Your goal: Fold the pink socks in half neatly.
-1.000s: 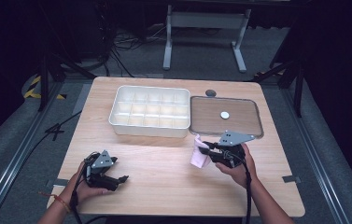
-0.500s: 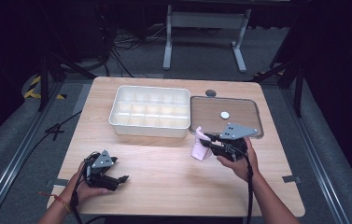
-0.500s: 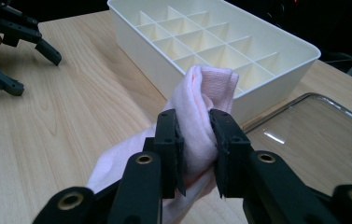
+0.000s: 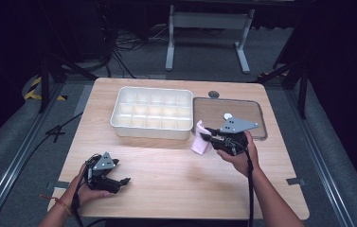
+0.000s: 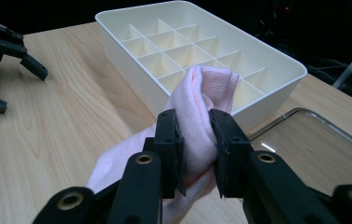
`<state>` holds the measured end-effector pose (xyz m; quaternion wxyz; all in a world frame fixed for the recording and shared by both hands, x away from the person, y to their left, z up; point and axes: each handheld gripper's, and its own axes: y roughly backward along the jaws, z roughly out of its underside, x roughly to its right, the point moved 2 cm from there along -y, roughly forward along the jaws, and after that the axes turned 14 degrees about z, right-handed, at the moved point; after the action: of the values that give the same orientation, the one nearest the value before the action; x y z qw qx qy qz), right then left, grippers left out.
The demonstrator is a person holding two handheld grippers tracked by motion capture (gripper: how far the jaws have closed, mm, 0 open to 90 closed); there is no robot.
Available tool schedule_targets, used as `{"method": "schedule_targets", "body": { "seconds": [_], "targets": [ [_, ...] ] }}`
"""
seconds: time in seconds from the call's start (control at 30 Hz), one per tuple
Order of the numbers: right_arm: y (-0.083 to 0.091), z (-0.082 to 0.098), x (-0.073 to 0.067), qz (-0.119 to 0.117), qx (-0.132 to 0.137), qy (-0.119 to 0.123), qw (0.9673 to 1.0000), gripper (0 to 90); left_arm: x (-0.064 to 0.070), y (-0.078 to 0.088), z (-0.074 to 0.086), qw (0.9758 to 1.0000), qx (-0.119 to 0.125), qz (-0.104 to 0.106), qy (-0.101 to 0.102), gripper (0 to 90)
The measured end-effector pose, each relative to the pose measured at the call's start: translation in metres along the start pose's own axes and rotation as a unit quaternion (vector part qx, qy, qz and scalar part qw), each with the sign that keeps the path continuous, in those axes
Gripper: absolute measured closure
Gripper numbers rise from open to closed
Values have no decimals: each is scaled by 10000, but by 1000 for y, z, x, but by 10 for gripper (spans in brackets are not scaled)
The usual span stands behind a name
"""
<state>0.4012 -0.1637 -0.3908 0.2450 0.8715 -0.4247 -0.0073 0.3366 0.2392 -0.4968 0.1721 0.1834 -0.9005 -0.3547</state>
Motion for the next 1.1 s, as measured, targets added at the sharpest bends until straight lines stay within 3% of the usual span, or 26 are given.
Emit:
{"method": "schedule_targets", "body": {
  "seconds": [0.8, 1.1],
  "targets": [
    [-16, -31, 11, 199, 148, 44, 9997, 742, 0, 0, 0, 10000, 0, -1, 1, 155],
    [-35, -46, 15, 330, 94, 91, 9994, 742, 0, 0, 0, 10000, -2, -2, -1, 155]
  ]
}}
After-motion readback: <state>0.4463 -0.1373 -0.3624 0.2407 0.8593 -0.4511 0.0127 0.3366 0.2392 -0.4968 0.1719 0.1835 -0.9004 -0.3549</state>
